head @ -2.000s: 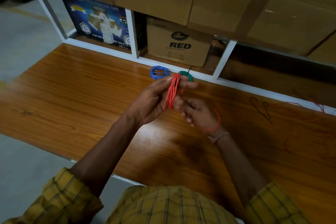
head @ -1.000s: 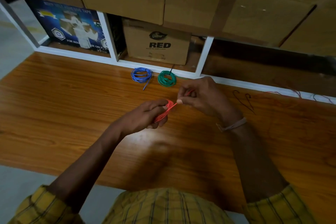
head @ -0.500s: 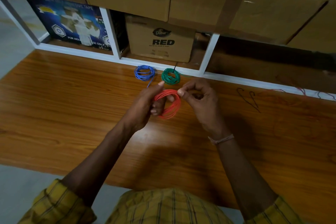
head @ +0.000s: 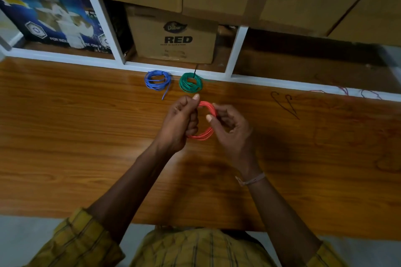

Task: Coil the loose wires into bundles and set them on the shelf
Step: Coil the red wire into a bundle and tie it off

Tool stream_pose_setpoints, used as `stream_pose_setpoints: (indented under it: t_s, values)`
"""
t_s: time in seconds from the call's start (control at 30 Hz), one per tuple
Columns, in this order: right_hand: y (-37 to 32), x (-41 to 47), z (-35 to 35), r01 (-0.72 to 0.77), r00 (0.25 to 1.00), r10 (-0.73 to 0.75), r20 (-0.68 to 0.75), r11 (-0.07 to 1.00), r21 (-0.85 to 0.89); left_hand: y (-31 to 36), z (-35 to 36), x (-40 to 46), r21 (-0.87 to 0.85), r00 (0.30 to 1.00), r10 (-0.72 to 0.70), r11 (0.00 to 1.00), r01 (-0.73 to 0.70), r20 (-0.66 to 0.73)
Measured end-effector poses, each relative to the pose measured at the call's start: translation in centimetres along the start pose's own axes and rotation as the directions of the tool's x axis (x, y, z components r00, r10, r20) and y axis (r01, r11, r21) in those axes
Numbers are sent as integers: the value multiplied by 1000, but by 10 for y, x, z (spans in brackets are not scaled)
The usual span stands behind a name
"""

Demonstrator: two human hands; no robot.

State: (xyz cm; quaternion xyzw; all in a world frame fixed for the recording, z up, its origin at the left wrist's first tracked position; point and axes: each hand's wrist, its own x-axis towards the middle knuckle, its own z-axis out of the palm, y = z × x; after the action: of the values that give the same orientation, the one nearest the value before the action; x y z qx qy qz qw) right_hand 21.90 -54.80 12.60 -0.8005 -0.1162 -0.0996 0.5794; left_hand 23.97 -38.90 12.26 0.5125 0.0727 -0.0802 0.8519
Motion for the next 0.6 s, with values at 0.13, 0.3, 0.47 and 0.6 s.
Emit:
stream_pose_setpoints:
  t_s: [0.13, 0.3, 0.47, 0.6]
  values:
    - [16, 8, -22, 3, 997, -2, -83, 1000, 13, -7, 26, 8, -79, 998, -47, 996, 43, -48]
    - [37, 15, -56, -49, 993, 56, -101, 996, 70, -27, 64, 17, -6, 993, 39, 999, -40, -114]
    - [66, 11, -97, -103, 992, 113, -65, 985, 141, -59, 101, 29, -7, 987, 29, 1000, -30, -160]
    - [92, 9, -131, -131, 991, 132, 2, 980, 151, -86, 126, 38, 39, 976, 18, 999, -10, -216]
